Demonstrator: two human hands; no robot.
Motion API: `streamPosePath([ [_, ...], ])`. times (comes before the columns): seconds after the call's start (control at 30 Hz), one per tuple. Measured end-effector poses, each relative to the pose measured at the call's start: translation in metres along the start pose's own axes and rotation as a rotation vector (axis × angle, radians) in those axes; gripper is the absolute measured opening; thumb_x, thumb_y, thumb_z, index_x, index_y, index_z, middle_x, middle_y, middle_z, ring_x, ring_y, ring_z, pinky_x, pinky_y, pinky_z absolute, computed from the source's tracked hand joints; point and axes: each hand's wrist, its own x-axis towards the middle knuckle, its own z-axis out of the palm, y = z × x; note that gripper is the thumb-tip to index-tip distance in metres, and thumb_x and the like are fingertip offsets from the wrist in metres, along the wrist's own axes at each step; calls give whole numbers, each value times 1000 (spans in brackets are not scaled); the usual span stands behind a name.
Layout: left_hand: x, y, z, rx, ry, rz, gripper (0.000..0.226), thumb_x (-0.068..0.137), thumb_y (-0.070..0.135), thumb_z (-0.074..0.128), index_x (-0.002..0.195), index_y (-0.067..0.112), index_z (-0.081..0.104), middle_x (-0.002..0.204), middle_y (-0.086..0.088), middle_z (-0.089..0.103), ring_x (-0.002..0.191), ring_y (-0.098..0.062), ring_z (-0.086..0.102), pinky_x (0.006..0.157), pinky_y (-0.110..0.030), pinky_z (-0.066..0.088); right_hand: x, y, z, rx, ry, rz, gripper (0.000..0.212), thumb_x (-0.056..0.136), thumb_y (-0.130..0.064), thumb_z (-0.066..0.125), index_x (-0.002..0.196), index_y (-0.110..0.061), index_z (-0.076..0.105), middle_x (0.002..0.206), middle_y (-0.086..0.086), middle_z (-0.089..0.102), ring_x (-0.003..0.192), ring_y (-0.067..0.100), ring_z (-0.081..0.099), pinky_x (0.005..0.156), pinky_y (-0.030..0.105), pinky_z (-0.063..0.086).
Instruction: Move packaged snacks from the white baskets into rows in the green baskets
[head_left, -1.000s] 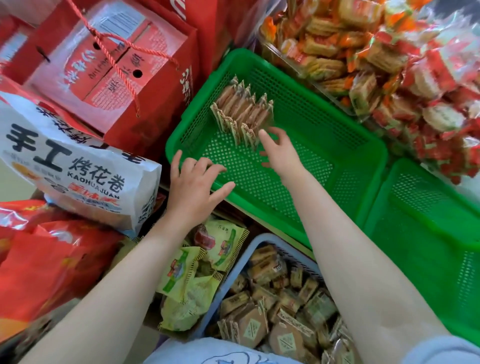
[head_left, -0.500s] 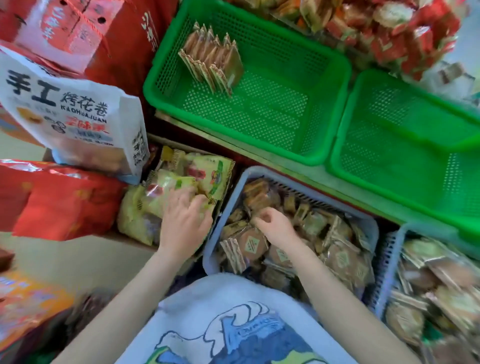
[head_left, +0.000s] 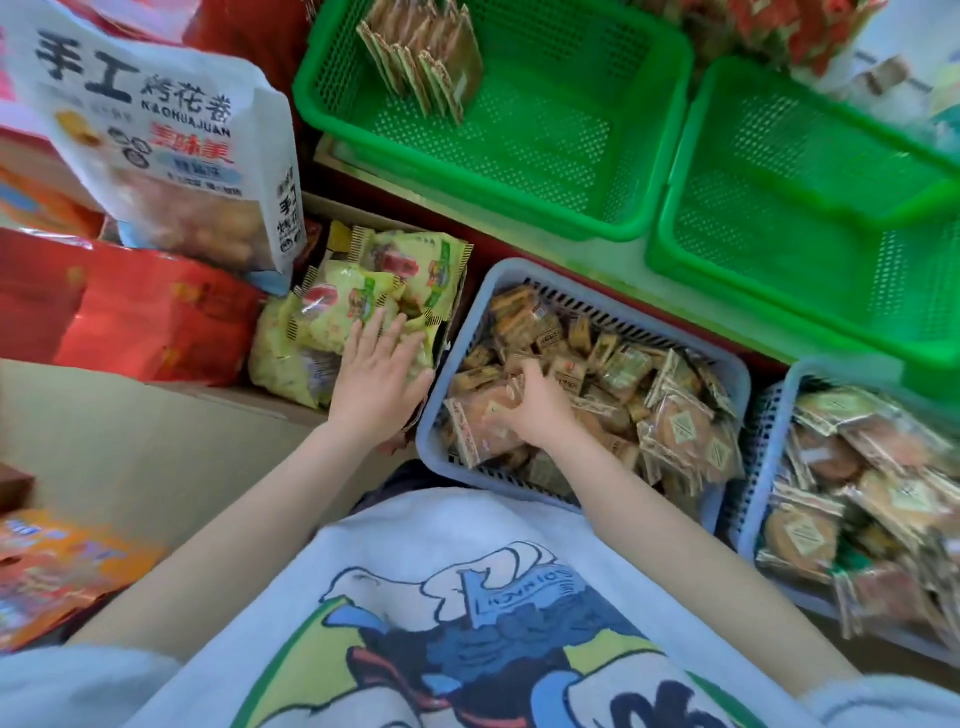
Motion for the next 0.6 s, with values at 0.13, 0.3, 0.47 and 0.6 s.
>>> streamPosePath([
  [0.13,-7,10,-17,-181,110,48,44,96,31,60,134,10,59,148,-13,49,145,-31,30,121,-46,17,-4,19,-15,256,-87,134,75,73,-39,89,131,-9,53,125,4,65,102,21,65,80,38,57],
  [0.3,-19,27,-17,-250,155,111,26,92,26,67,112,9,71,123,-10,63,124,-30,48,104,-40,35,-21,27,-9,266,-212,99,71,76,-37,85,135,-16,52,129,0,59,111,20,59,85,33,49],
  [0.47,-24,44,-22,-385,-39,89,32,97,35,61,121,15,65,128,-4,59,127,-22,46,99,-31,35,-34,26,-8,443,-153,37,53,76,-42,79,120,-21,57,119,1,68,106,22,67,96,46,53],
  [0.6,-15,63,-38,-505,-297,89,62,89,52,68,142,26,51,142,10,53,131,-11,46,106,-29,38,-56,22,-48,649,-242,-88,37,90,-28,75,123,-24,59,113,1,72,97,17,73,89,39,59],
])
